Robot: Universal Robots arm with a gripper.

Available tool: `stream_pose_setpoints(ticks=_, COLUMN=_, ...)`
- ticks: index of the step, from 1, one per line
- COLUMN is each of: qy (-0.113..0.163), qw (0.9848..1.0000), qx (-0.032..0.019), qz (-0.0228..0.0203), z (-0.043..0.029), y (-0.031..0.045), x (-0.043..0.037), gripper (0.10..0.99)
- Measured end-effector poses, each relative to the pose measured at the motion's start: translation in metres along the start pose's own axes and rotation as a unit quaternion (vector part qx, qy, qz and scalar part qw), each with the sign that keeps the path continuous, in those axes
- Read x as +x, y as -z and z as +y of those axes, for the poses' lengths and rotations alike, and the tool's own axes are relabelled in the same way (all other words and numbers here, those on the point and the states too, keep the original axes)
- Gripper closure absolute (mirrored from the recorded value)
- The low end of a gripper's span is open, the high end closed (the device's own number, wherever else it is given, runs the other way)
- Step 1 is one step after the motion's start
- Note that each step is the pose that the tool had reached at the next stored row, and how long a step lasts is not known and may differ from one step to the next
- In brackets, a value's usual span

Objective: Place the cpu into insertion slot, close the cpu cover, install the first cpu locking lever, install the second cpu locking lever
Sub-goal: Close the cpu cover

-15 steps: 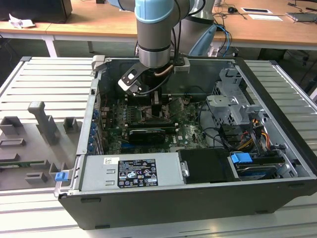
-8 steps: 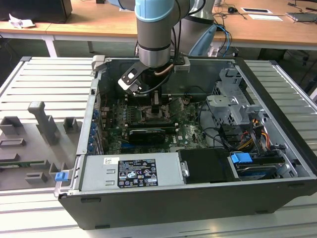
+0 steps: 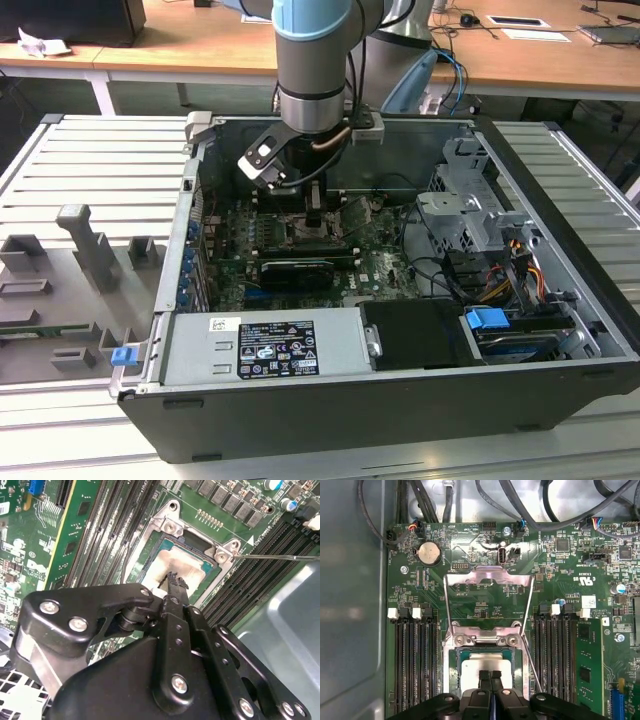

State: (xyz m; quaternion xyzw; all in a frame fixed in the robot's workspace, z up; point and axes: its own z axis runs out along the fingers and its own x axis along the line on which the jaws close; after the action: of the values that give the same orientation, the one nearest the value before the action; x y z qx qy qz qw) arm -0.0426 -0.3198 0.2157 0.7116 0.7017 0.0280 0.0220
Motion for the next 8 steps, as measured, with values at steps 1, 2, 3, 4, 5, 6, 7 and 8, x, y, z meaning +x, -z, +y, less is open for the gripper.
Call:
stream_pose_setpoints(ticks=1, qy=0.000, qw=1.0000, qx=0.0001, qz=-0.0001, z=0.0000, y=0.0010, x=0.0000, gripper=0.980)
stream_pose_setpoints(ticks=2, qy=0.000, qw=1.0000, qx=0.0000, qz=-0.0001, z=0.0002, y=0.0030, x=0.0000, gripper=0.980)
stream_pose_setpoints(ticks=3, qy=0.000, qw=1.0000, qx=0.0000, qz=-0.0002, z=0.0003, y=0.0047, x=0.0000, gripper=0.980)
stream_pose_setpoints(ticks=4, qy=0.000, qw=1.0000, qx=0.0000, qz=-0.0005, z=0.0006, y=0.0079, x=0.0001, gripper=0.980)
stream_pose_setpoints(ticks=5, qy=0.000, qw=1.0000, qx=0.0000, qz=-0.0005, z=0.0008, y=0.0112, x=0.0001, gripper=0.980)
stream_pose_setpoints(ticks=6, qy=0.000, qw=1.0000, qx=0.0000, qz=-0.0005, z=0.0009, y=0.0133, x=0.0001, gripper=0.980)
stream_pose_setpoints(ticks=7, qy=0.000, qw=1.0000, qx=0.0000, qz=-0.0005, z=0.0010, y=0.0143, x=0.0001, gripper=0.980)
stream_pose_setpoints(ticks=8, qy=0.000, qw=1.0000, qx=-0.0001, qz=-0.0008, z=0.0011, y=0.0147, x=0.0002, gripper=0.980)
